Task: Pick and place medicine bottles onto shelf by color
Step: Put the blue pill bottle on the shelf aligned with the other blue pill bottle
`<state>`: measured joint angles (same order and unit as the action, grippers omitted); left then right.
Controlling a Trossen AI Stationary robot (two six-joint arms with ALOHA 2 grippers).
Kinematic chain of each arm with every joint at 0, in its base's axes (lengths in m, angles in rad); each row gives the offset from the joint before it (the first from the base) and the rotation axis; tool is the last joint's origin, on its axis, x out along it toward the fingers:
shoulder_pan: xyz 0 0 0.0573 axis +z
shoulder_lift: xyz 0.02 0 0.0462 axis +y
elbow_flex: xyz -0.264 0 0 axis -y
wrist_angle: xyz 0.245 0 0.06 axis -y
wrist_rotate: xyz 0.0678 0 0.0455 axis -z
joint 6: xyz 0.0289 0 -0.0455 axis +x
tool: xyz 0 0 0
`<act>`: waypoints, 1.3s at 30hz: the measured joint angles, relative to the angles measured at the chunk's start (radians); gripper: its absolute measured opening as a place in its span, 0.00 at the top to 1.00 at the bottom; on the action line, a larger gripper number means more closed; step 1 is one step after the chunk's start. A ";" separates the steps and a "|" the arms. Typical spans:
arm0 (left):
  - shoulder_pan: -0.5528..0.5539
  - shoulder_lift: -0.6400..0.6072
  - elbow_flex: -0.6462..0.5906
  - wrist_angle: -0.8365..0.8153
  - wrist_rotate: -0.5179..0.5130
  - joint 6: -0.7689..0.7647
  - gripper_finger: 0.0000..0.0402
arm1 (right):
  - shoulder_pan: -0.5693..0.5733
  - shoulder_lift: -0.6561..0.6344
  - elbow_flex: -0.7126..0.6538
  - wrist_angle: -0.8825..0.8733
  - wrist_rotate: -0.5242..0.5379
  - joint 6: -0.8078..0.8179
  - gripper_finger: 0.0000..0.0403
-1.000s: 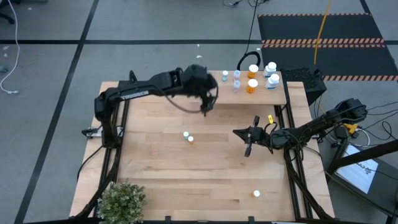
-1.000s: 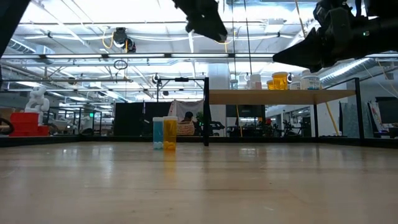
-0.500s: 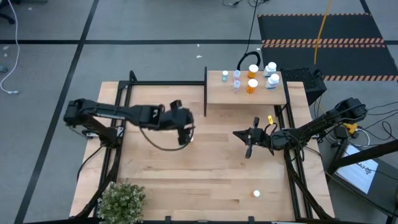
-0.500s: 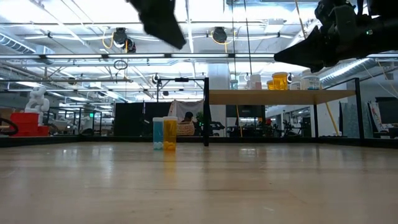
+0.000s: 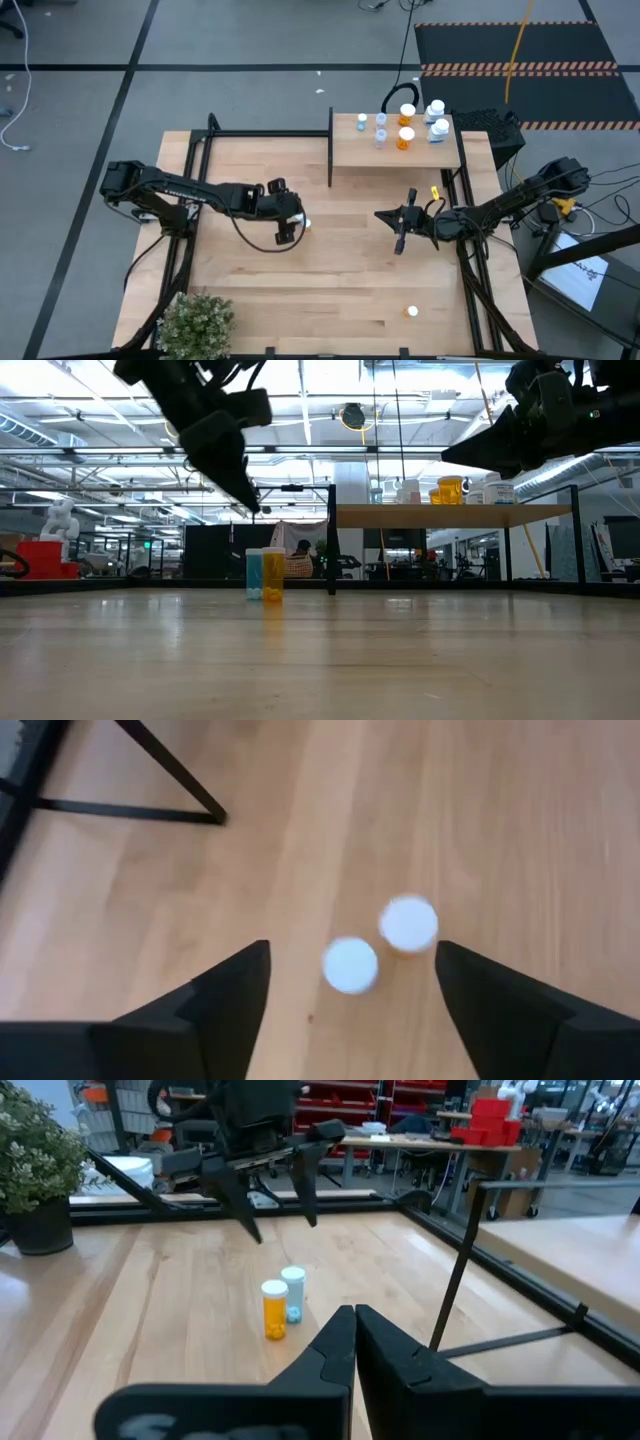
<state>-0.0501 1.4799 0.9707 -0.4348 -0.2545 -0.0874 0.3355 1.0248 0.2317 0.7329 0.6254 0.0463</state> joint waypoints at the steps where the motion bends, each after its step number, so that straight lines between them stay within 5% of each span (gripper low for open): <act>1: -0.002 0.000 -0.020 0.016 0.001 0.004 0.27 | 0.000 0.000 0.000 -0.008 0.000 0.008 0.99; 7: 0.002 0.000 -0.124 0.122 0.002 0.019 0.21 | 0.000 0.000 0.000 -0.020 0.000 0.021 0.99; 17: 0.035 0.000 -0.258 0.354 0.048 0.053 0.28 | 0.000 0.000 0.000 -0.020 0.001 0.021 0.99; 39: 0.080 0.063 -0.269 0.443 0.108 0.121 0.43 | 0.000 0.000 0.000 -0.019 0.001 0.021 0.99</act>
<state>0.0299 1.5430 0.7017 0.0082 -0.1467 0.0332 0.3355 1.0248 0.2317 0.7136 0.6265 0.0676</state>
